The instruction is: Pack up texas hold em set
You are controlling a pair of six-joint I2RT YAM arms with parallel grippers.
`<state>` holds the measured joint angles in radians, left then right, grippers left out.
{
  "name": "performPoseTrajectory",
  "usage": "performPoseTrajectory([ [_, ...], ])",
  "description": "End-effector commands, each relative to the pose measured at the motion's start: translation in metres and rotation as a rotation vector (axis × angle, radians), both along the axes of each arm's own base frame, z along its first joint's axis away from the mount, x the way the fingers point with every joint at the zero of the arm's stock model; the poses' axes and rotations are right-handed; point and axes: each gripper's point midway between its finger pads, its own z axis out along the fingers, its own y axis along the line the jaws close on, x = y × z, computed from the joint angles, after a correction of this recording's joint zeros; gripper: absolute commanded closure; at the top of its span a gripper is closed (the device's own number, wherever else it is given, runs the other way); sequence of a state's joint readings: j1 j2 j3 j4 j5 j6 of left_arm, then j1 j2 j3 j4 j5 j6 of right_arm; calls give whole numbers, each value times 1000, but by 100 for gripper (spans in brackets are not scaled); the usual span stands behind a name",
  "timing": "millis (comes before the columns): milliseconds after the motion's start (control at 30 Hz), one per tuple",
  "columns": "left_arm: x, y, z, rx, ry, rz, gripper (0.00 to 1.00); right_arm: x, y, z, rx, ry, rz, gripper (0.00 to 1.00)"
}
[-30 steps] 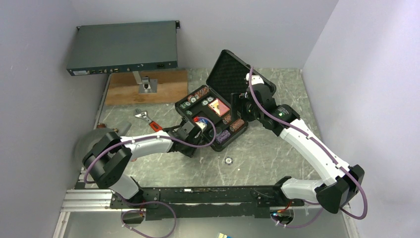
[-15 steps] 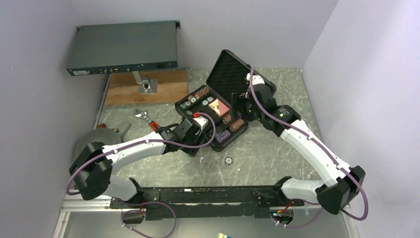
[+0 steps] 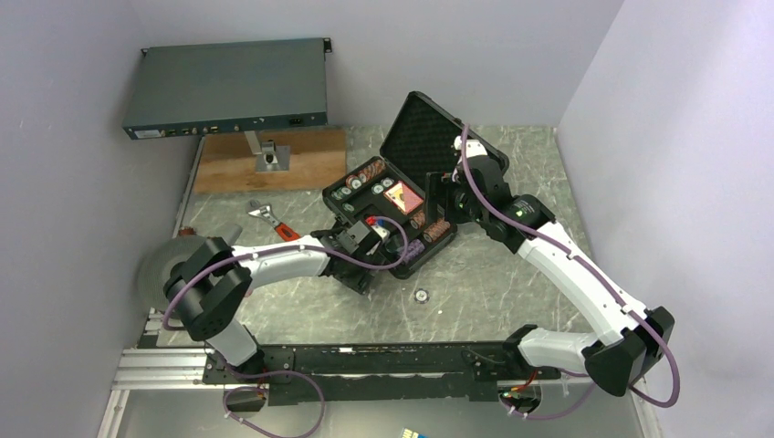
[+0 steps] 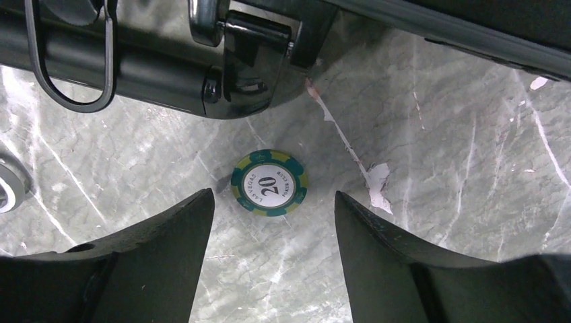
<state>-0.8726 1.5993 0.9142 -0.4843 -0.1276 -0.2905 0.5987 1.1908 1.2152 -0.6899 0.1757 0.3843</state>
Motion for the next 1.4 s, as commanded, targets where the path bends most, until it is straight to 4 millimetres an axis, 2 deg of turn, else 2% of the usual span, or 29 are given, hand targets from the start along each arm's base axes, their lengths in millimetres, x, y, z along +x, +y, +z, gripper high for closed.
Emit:
performPoseTrajectory([
  [0, 7, -8, 9, -28, -3, -11, 29, 1, 0, 14, 29, -54, 8, 10],
  [200, 6, -1, -3, 27, 18, 5, 38, 1, 1, 14, 32, -56, 11, 10],
  [467, 1, 5, -18, 62, 43, 24, 45, 0, 1, 13, 32, -57, 14, 10],
  [767, -7, 9, -31, 81, 67, 34, 67, 0, 0, 12, 30, -57, 12, 10],
  [867, -9, 8, -28, 73, 57, 38, 71, 0, 0, 11, 30, -56, 14, 10],
  [967, -8, 6, -14, 74, 25, 41, 73, 0, 1, 11, 31, -54, 16, 10],
  [1167, 2, 3, 36, 34, -84, 57, 74, 0, 2, 12, 35, -52, 17, 10],
  [1367, 9, 2, 75, 1, -191, 75, 75, 0, 1, 11, 33, -51, 13, 10],
])
